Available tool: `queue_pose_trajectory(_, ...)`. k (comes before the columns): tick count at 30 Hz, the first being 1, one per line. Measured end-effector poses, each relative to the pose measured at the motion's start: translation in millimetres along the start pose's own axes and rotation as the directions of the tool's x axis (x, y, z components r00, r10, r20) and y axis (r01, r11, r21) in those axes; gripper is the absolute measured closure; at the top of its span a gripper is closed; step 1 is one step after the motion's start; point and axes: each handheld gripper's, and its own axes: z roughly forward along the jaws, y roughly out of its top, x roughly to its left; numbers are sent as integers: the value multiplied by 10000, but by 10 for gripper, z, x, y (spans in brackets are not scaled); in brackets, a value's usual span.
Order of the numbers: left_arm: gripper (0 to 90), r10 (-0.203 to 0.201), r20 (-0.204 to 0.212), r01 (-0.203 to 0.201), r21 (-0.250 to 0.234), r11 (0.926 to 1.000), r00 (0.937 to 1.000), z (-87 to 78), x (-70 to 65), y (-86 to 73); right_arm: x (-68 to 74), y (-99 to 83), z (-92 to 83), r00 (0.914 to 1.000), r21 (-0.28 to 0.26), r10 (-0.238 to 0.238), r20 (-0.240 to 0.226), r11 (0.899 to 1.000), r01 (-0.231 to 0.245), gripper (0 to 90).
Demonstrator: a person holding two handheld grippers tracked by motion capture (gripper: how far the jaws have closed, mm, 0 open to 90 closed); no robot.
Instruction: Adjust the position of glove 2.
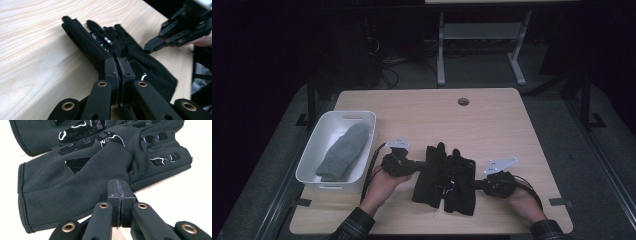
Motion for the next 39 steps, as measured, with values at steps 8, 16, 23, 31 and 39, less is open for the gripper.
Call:
queue_pose_trajectory(8, 874, -87, 659, 104, -259, 9996, 9978, 77, -64, 73, 29, 106, 109, 9999, -21, -16, -123, 10000, 16, 893)
queue_pose_trajectory(16, 874, -297, 887, 336, -435, 9985, 9956, 161, -82, 130, 72, 262, 280, 9993, -123, -99, -368, 9999, 95, 899)
queue_pose_trajectory(23, 872, -236, 662, 263, -391, 9989, 9975, 264, -102, 153, 120, 375, 398, 9986, -148, -278, -460, 9995, 271, 900)
queue_pose_trajectory(31, 871, -182, 675, 199, -250, 9995, 9976, 457, -159, 181, 98, 419, 451, 9984, -237, -263, -504, 9994, 252, 900)
queue_pose_trajectory(39, 889, 24, 700, -7, -246, 9997, 9975, 530, -179, 181, 47, 371, 405, 9994, -96, -199, -288, 9998, 197, 880)
